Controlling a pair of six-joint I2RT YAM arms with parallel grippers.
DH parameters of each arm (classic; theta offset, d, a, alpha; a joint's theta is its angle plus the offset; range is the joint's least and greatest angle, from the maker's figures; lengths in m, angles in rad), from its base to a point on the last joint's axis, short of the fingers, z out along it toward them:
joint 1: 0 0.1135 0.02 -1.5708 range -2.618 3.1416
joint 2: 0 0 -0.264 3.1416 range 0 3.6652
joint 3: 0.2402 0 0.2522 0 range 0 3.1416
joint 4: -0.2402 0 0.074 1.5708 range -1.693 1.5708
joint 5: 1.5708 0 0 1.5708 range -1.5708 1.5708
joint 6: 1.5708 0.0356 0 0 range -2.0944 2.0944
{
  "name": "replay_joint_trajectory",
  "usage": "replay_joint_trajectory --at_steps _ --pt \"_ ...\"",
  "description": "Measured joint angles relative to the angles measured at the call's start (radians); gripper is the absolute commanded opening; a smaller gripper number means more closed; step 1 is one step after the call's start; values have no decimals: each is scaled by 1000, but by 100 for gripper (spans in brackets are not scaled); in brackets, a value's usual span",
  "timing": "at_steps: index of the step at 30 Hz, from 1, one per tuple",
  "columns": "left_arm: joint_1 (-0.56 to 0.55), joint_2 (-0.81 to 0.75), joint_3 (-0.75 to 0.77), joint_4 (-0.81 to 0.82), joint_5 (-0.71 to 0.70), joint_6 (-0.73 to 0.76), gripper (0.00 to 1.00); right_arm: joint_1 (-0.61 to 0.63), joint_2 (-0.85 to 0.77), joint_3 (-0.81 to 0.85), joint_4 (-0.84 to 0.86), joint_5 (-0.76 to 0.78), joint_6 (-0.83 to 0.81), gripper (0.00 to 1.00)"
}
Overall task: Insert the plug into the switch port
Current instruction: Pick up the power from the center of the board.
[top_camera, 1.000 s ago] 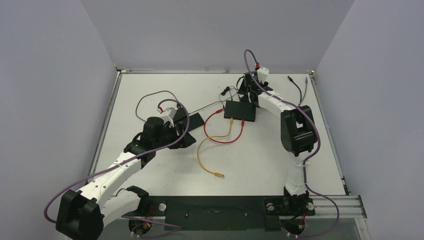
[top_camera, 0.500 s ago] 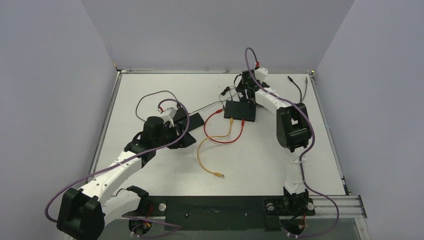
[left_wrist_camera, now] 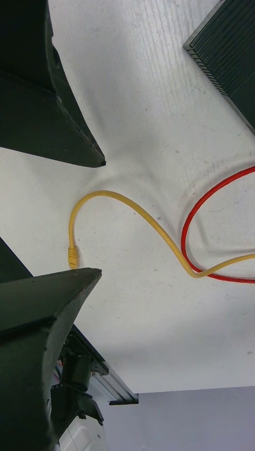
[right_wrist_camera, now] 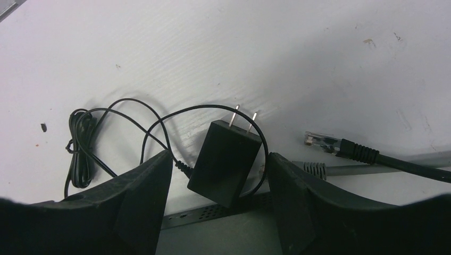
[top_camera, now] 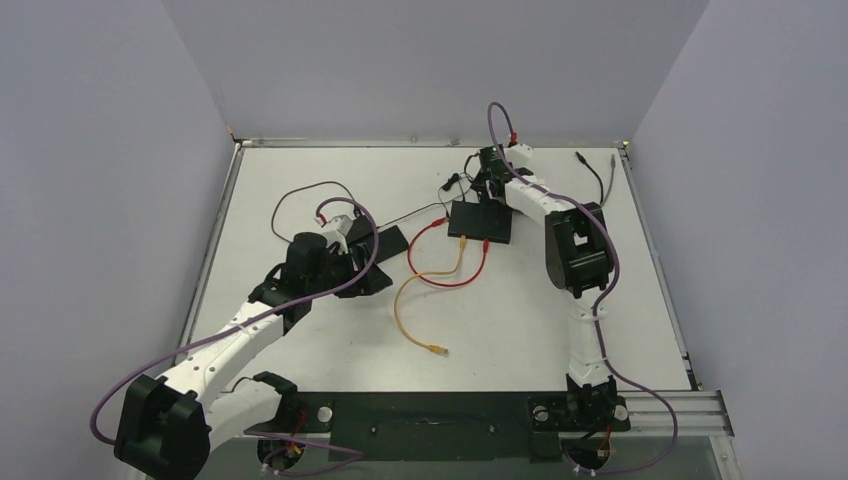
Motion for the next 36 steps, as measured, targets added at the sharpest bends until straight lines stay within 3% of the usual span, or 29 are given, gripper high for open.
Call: replay_joint_trajectory --at_steps 8,10,17,20,29,36 --pt "1 17 0 0 8 0 67 -1 58 53 -24 19 6 57" --pt "1 18 0 0 9 0 67 -2 68 67 -32 19 6 51" --pt "6 18 0 0 10 0 67 -3 78 80 -38 22 7 14" --pt "6 18 0 0 11 0 67 -6 78 80 -33 18 6 7" --pt "9 -3 0 -13 23 -4 67 -8 31 54 -15 18 3 0" --pt "14 -69 0 -48 22 -5 67 0 -151 49 32 62 -72 0"
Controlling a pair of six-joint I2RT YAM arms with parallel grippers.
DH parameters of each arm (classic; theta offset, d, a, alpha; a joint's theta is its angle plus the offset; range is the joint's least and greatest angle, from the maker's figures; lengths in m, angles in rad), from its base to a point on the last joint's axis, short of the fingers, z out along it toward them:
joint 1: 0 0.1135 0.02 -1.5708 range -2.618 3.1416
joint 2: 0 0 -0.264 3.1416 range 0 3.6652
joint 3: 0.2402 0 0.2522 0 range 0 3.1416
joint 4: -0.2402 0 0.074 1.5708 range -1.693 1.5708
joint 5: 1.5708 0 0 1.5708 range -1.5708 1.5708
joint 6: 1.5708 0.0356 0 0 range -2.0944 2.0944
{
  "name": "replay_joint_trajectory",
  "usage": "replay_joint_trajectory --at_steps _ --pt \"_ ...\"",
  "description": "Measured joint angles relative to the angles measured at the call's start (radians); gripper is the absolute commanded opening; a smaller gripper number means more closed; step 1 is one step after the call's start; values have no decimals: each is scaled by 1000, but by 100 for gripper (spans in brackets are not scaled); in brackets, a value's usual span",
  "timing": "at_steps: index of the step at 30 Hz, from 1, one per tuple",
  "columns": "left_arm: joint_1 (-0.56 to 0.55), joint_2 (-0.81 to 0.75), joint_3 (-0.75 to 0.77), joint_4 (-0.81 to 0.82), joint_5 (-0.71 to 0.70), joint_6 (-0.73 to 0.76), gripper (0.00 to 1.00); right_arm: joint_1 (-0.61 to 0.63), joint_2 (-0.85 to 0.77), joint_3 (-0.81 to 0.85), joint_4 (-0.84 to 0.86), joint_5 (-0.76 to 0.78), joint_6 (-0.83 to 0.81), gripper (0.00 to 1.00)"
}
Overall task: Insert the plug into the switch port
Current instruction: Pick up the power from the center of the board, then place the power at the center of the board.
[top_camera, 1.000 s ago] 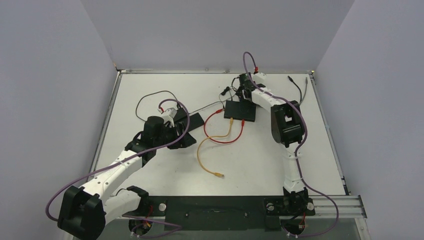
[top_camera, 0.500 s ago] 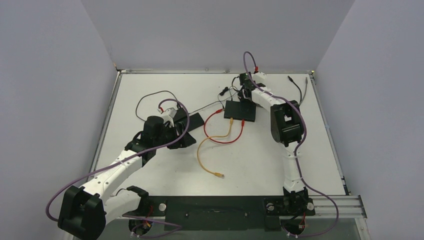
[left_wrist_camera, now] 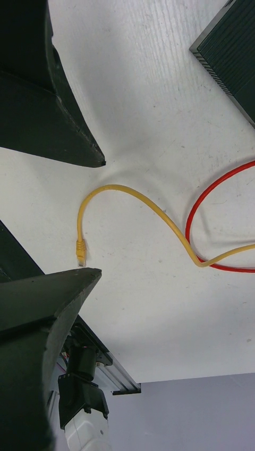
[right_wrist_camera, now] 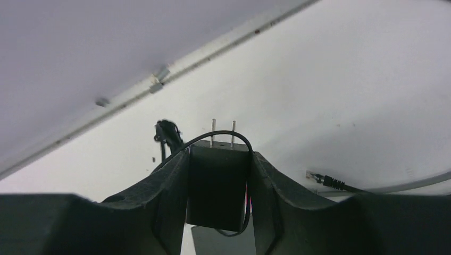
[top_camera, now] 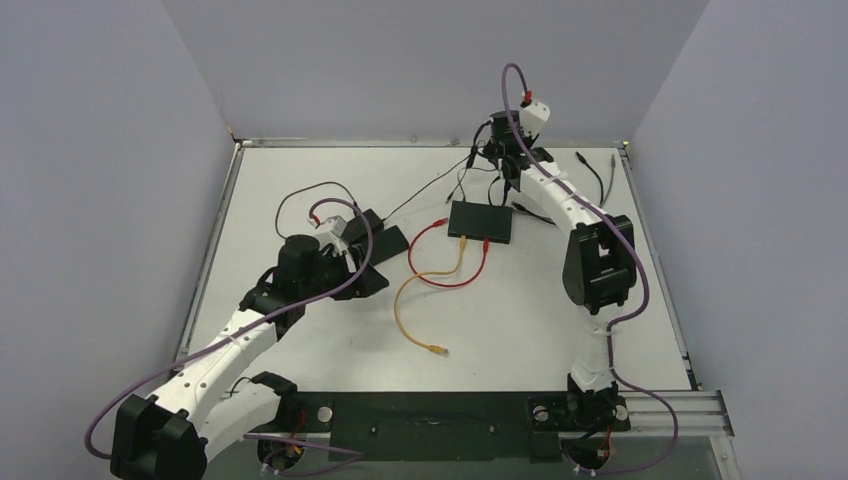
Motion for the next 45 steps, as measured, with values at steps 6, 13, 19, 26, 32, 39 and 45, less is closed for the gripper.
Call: replay_joint_trajectory --at_steps 6,13,19,26,32,39,45 --pt "5 -26 8 -44 -2 1 67 25 -163 -42 84 59 -98 0" --pt "6 -63 46 -85 -15 6 67 58 -307 -216 167 89 -192 0" --pt "12 -98 49 -110 -26 9 67 85 -386 -295 180 51 -237 0" --pt "13 -129 49 -134 -27 9 67 113 -511 -342 145 -110 -273 0" --pt "17 -156 49 -159 -26 14 67 142 -604 -444 87 -243 -309 4" --pt "20 -181 49 -166 -26 14 67 179 -657 -687 64 -357 -366 8" --pt "24 -180 45 -165 -26 14 67 190 -646 -876 66 -475 -414 9"
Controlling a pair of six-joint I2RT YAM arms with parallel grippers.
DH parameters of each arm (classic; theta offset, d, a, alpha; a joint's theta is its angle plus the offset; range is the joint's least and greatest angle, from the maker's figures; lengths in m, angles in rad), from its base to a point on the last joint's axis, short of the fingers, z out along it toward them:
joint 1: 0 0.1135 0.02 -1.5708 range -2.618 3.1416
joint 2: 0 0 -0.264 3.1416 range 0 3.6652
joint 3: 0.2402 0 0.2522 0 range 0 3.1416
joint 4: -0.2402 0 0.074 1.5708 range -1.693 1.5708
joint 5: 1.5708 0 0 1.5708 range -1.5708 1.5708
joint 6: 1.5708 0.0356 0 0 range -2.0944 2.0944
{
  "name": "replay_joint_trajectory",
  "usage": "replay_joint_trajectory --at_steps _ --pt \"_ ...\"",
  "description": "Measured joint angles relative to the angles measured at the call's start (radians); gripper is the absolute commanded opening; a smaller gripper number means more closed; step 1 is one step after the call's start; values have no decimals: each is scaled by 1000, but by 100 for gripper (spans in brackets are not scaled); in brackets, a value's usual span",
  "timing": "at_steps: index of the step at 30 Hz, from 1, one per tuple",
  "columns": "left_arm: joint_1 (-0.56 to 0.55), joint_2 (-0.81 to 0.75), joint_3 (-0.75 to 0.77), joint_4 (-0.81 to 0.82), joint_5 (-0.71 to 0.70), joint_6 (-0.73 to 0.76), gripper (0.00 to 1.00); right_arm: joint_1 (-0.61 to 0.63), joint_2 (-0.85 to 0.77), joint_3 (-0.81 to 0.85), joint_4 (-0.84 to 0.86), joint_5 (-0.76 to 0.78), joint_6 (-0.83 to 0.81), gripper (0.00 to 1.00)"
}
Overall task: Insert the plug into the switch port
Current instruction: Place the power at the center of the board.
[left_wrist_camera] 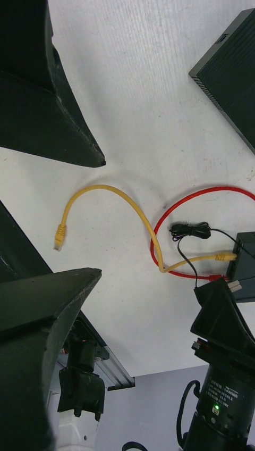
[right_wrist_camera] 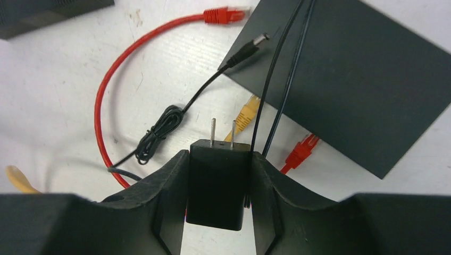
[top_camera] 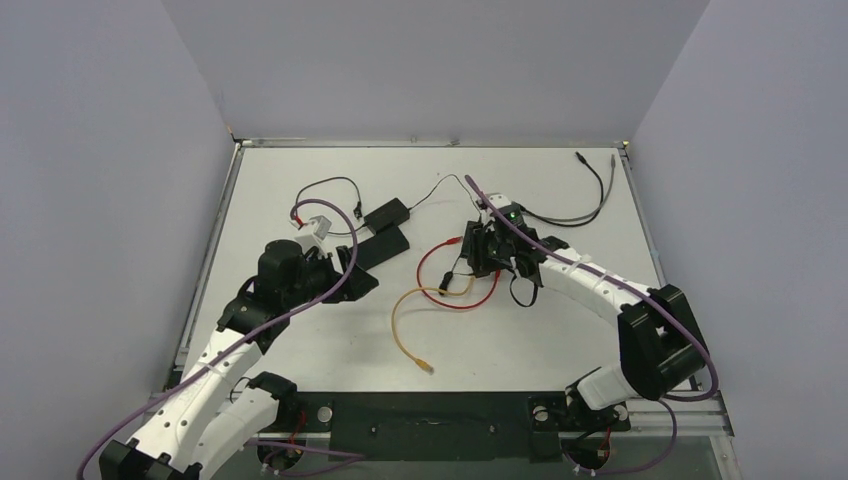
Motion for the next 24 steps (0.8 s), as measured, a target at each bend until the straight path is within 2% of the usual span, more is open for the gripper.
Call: replay_joint_trajectory --at_steps 5,7,13,15,17,24 --pt "1 14 -3 0 0 0 68 34 66 -33 33 -35 -7 15" --pt "2 17 -4 0 0 0 67 48 103 -33 49 -35 -5 21" --pt "9 19 -5 0 0 0 67 64 148 -35 70 -2 9 52" --pt "9 19 -5 0 0 0 68 65 147 -35 77 23 16 67" --pt "9 19 -5 0 0 1 68 70 143 -35 75 56 23 70" --pt "14 19 -14 1 3 2 68 107 34 -35 66 169 24 71"
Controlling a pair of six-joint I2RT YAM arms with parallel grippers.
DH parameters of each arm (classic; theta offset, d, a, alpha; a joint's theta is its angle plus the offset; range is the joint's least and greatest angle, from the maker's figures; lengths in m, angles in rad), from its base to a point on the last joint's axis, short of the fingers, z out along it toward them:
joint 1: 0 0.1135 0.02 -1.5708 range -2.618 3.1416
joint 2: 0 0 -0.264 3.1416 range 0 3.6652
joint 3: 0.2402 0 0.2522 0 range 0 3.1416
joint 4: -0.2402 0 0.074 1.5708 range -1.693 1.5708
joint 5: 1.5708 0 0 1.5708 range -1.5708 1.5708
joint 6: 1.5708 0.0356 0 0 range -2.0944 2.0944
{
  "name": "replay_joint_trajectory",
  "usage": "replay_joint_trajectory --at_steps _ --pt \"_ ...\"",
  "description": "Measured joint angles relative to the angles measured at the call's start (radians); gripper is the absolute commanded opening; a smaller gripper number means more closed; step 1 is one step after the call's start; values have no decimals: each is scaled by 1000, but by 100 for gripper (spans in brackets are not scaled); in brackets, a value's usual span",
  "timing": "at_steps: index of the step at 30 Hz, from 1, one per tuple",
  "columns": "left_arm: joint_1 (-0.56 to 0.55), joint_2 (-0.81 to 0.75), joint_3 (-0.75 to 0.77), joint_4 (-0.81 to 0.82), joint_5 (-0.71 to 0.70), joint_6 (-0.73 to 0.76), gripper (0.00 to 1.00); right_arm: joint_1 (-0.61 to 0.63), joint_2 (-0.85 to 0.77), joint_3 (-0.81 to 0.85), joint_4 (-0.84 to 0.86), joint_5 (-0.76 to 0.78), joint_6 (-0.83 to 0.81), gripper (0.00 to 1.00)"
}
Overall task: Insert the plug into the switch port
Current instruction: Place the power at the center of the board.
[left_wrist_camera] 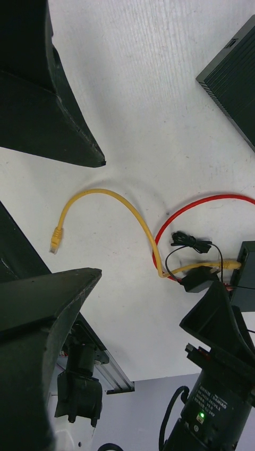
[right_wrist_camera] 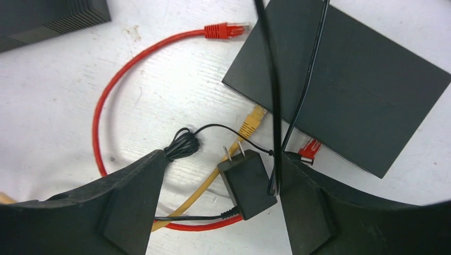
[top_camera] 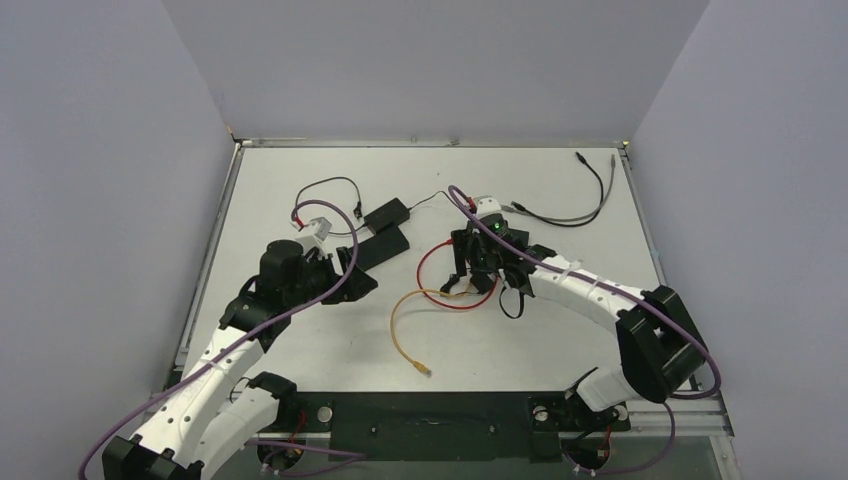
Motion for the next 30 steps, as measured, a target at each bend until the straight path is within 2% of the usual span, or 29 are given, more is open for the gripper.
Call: replay_joint_trajectory --at_steps 7,16,24,30 --pt "0 0 -2 1 18 -1 68 47 -79 -40 1 66 37 72" --pt "1 0 -11 3 33 -1 68 95 -229 -182 -58 177 71 72" --pt "5 7 -12 3 43 -1 68 113 -389 -213 -125 167 40 70" --pt "5 8 -12 3 59 -1 69 123 -460 -213 -135 72 -19 68"
